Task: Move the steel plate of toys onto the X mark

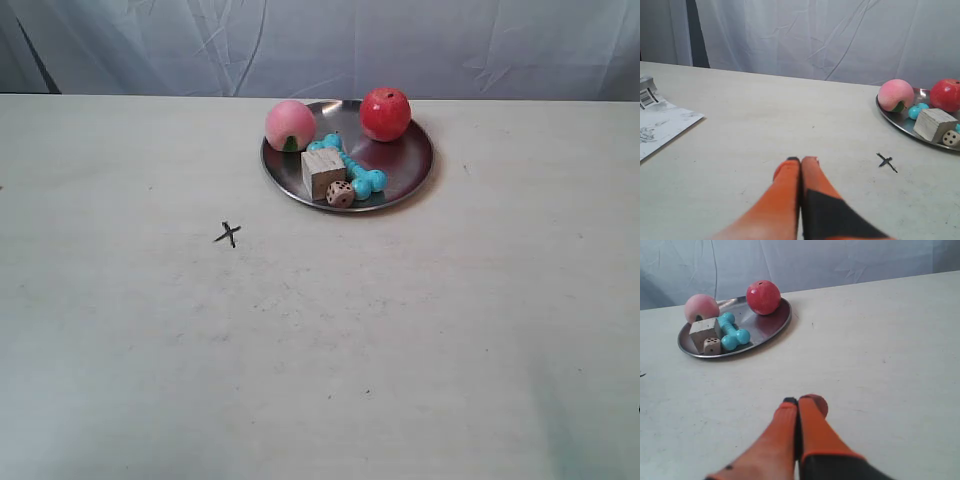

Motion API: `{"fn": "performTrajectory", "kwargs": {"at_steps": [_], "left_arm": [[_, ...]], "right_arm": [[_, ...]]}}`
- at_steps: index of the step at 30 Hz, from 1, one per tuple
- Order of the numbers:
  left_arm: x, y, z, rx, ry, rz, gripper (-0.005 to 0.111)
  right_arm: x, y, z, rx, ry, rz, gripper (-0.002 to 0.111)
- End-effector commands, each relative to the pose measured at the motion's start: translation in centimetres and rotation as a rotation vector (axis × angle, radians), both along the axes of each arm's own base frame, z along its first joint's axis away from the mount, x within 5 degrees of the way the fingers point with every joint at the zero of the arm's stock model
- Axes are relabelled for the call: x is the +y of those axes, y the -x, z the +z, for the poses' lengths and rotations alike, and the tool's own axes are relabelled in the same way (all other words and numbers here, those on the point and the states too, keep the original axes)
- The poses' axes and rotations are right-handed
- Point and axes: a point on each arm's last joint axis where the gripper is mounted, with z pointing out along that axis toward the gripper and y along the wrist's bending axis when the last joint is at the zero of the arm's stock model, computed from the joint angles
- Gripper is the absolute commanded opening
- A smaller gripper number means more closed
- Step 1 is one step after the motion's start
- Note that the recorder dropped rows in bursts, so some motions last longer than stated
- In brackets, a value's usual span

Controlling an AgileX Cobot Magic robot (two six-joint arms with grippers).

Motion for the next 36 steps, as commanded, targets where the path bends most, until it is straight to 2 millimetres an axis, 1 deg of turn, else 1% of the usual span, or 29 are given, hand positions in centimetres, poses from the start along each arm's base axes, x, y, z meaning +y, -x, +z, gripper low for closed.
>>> {"fn": "performTrajectory", "kwargs": {"at_steps": [1,10,13,14,16,19,20,21,23,25,27,29,31,34,36], "left_arm": [[0.0,0.0,0.0,-0.014,0.005,-0.008,0.000],[0.0,0.0,0.0,-0.014,0.002,-0.008,0.000],[0.1,0.0,0.0,-0.018,-0.055,-0.006,0.000],[0.1,0.0,0.0,-0.018,-0.058,-0.006,0.000],[0.1,0.0,0.0,-0.018,-0.058,-0.006,0.000],[0.1,0.0,0.0,-0.018,-0.058,-0.006,0.000],[0.1,0.0,0.0,-0.018,-0.058,-0.006,0.000],[0.1,0.0,0.0,-0.020,-0.059,-0.006,0.000],[0.1,0.0,0.4,-0.060,-0.057,0.000,0.000],[0.2,-0.1,1.3,-0.159,0.003,0.020,0.000],[0.4,-0.1,2.5,-0.273,0.147,0.048,0.000],[0.9,0.1,3.5,-0.383,0.365,0.085,0.000],[1.5,0.4,4.3,-0.473,0.504,0.117,0.000],[2.1,0.9,5.3,-0.614,0.522,0.156,0.000],[2.4,1.1,5.8,-0.678,0.521,0.170,0.000]], "right_arm": [[0.0,0.0,0.0,-0.009,0.008,0.000,-0.001],[-0.1,0.0,0.0,-0.009,0.027,-0.001,-0.001],[0.0,0.0,0.1,-0.014,0.006,-0.001,-0.001],[0.1,0.0,0.1,-0.019,-0.038,-0.002,-0.001],[0.4,-0.1,0.4,-0.035,-0.206,-0.005,-0.001],[1.4,0.0,1.1,-0.026,-0.746,-0.010,-0.001],[1.6,0.0,1.4,-0.027,-0.890,-0.008,-0.001],[1.6,-0.1,1.7,-0.038,-0.977,-0.016,-0.001],[1.4,-0.1,1.9,-0.070,-1.047,-0.041,-0.001],[0.9,-0.2,2.1,-0.117,-1.051,-0.079,-0.001],[0.4,-0.3,2.3,-0.165,-1.050,-0.116,-0.001],[-0.2,-0.3,2.6,-0.219,-1.067,-0.162,-0.001],[-0.4,-0.3,2.7,-0.243,-1.103,-0.188,-0.001],[-0.2,-0.3,2.6,-0.214,-1.188,-0.178,-0.001],[0.0,-0.3,2.6,-0.198,-1.191,-0.163,-0.001]]}}
